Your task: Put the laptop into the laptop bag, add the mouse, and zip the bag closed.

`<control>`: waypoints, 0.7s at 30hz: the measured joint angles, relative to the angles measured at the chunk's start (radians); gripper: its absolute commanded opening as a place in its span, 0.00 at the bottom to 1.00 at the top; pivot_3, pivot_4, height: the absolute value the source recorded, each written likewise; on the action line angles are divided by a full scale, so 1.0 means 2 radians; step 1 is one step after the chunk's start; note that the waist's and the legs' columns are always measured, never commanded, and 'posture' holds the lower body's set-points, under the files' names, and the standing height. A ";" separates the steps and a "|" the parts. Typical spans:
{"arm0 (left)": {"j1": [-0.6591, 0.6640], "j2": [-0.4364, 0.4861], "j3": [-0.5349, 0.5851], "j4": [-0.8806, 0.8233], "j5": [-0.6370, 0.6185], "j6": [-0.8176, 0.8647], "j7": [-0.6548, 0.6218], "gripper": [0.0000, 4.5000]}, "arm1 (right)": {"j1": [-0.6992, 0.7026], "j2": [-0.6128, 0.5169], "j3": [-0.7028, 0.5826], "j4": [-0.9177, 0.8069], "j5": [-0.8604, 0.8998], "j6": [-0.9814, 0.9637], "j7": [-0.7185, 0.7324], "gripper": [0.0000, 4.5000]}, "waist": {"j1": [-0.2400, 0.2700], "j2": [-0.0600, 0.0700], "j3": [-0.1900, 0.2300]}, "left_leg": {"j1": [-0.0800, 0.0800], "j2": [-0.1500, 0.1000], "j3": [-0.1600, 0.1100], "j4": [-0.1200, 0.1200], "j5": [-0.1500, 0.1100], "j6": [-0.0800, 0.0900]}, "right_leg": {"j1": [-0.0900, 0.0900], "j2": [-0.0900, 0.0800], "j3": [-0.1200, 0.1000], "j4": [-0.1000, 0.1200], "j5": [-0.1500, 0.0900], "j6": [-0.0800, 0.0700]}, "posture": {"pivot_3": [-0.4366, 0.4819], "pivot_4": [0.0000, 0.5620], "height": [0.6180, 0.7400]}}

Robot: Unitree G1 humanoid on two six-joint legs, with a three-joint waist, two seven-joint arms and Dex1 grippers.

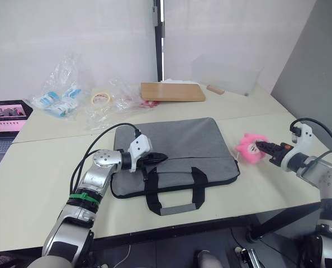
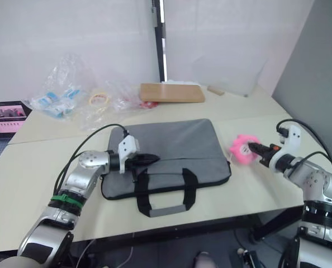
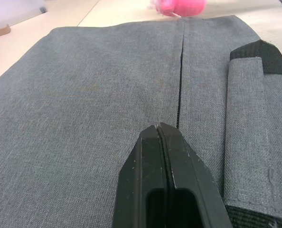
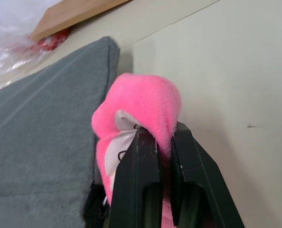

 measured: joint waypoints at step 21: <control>0.115 0.141 0.185 -0.128 -0.091 0.093 0.043 1.00 | -0.037 -0.142 0.108 0.128 -0.188 -0.365 0.238 1.00 | -0.017 -0.004 0.010 | -0.009 -0.002 0.001 0.001 0.001 -0.002 | -0.015 -0.001 -0.001 0.003 0.001 -0.001 | 0.48 0.27 1.00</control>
